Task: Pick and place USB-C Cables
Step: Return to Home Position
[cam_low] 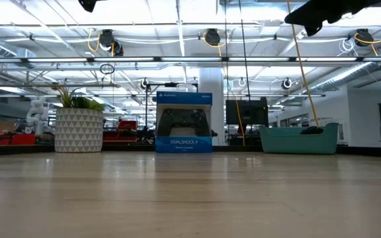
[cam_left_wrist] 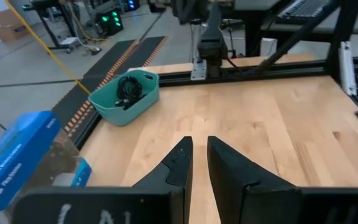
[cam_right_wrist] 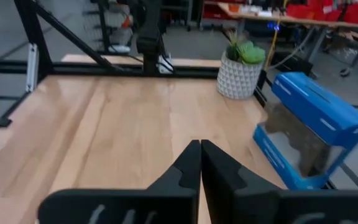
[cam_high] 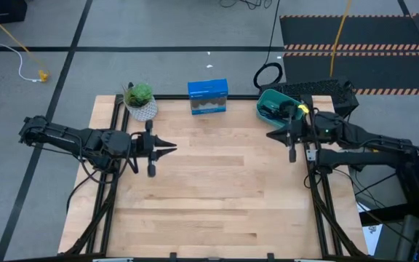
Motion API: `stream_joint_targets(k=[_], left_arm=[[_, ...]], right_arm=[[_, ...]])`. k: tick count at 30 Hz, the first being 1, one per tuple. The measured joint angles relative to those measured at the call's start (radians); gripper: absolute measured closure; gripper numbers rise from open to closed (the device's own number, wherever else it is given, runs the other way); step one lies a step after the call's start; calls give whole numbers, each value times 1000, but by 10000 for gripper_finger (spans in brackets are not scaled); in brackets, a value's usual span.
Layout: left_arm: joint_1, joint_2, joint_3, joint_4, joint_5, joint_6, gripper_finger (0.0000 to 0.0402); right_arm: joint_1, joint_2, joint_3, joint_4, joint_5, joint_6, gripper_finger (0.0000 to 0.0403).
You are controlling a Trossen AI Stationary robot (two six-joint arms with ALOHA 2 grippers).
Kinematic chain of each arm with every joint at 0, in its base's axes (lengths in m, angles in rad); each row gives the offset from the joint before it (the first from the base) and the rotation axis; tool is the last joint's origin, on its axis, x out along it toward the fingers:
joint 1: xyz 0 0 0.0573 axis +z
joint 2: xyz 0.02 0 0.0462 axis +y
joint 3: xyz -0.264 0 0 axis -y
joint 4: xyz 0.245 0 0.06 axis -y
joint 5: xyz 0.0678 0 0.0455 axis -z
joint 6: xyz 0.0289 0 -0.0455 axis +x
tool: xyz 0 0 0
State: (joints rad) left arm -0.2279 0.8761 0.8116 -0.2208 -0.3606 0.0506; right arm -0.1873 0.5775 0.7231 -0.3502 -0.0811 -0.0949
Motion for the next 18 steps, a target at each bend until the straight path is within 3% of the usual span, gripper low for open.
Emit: stream_joint_targets(k=[9, 18], left_arm=[[0, 10, 0, 77, -35, -15, 350], [0, 106, 0, 116, -35, -7, 350]], right_arm=[[54, -7, -185, 303, 4, 24, 399], [148, -7, -268, 355, 119, 58, 399]])
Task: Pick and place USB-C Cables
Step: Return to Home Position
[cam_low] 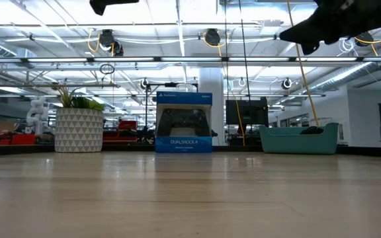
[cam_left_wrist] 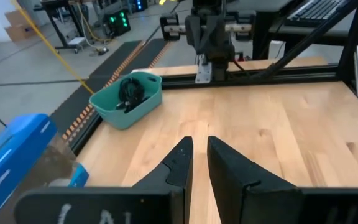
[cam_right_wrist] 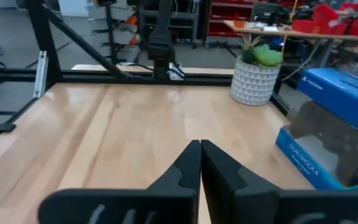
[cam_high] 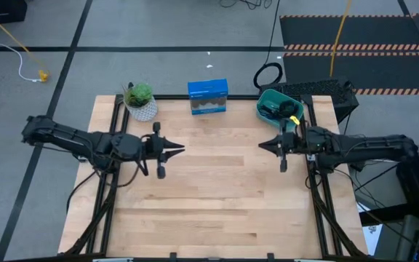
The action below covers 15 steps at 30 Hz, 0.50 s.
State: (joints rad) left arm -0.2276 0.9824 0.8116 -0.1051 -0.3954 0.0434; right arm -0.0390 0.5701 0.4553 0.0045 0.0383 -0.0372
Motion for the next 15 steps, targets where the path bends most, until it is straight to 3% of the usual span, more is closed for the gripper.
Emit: stream_joint_targets(k=[4, 8, 15], left_arm=[[0, 64, 0, 78, 4, 26, 359], [0, 111, 0, 111, 13, 32, 395], [-13, 144, 0, 94, 15, -47, 399]], right_arm=[[58, 0, -81, 121, 39, 4, 399], [105, 0, -157, 224, 39, 26, 399], [174, 0, -241, 297, 71, 70, 399]])
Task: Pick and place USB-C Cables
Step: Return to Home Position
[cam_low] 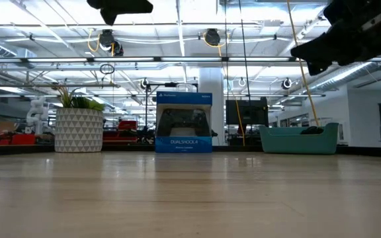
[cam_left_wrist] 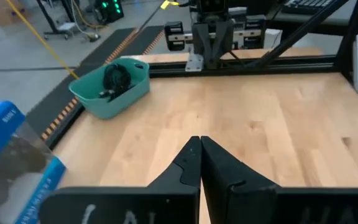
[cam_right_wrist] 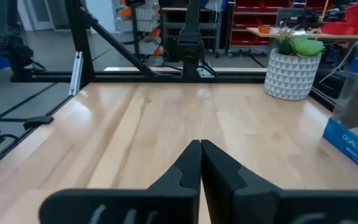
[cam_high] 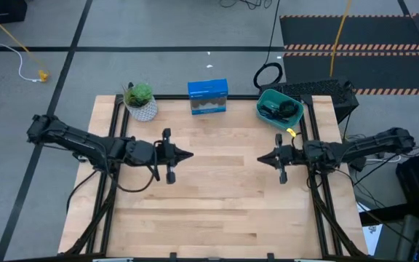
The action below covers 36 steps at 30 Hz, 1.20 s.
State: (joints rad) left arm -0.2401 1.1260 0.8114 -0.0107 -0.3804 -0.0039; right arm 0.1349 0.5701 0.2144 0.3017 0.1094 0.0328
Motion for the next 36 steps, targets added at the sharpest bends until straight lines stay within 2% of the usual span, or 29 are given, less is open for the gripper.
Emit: stream_joint_targets(k=[4, 18, 25, 30, 36], left_arm=[[-26, 2, -64, 41, 4, -34, 399], [-108, -114, -426, 436, 3, -40, 400], [-137, -190, -530, 487, 2, -46, 400], [-136, -241, -589, 505, 4, -46, 400], [-122, -274, -678, 662, 73, 28, 397]], right_arm=[[33, 0, -47, 54, 24, 8, 399], [57, 0, -89, 95, 21, -41, 399], [57, -1, -107, 126, 20, -48, 399], [57, 0, -187, 269, 20, -45, 399], [57, -24, -195, 262, 17, -45, 399]])
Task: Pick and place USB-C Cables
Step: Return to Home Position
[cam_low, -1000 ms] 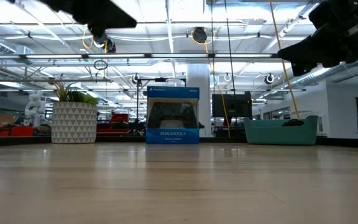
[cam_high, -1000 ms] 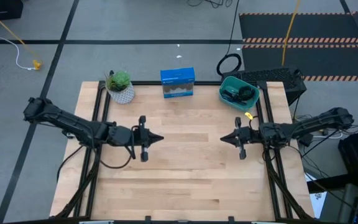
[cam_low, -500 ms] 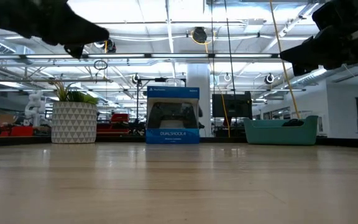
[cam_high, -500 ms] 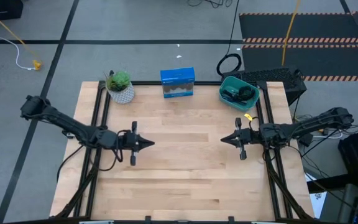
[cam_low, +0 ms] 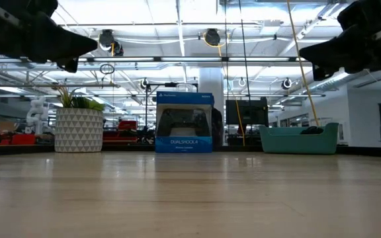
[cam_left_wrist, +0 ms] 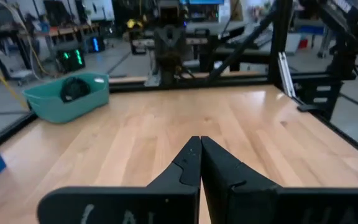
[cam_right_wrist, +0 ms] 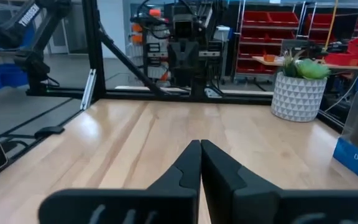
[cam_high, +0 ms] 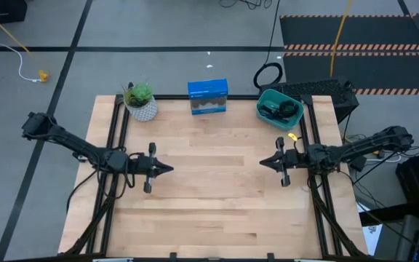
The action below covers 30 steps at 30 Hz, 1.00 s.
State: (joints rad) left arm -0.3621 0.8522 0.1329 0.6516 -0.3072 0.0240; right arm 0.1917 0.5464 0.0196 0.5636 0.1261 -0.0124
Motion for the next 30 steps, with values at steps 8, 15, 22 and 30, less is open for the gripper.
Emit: stream_joint_targets(k=[8, 15, 22, 30], left_arm=[[67, -40, -95, 132, 81, 12, 395], [88, -44, -100, 131, 144, 16, 395], [88, -44, -100, 131, 149, 16, 394], [88, -44, -100, 131, 149, -9, 394]], right_arm=[[0, -51, -2, -31, -31, -3, 399], [0, -133, -3, -68, -24, -41, 399], [0, -262, -4, -188, -22, -52, 399], [-1, -418, -4, -342, 31, -63, 399]])
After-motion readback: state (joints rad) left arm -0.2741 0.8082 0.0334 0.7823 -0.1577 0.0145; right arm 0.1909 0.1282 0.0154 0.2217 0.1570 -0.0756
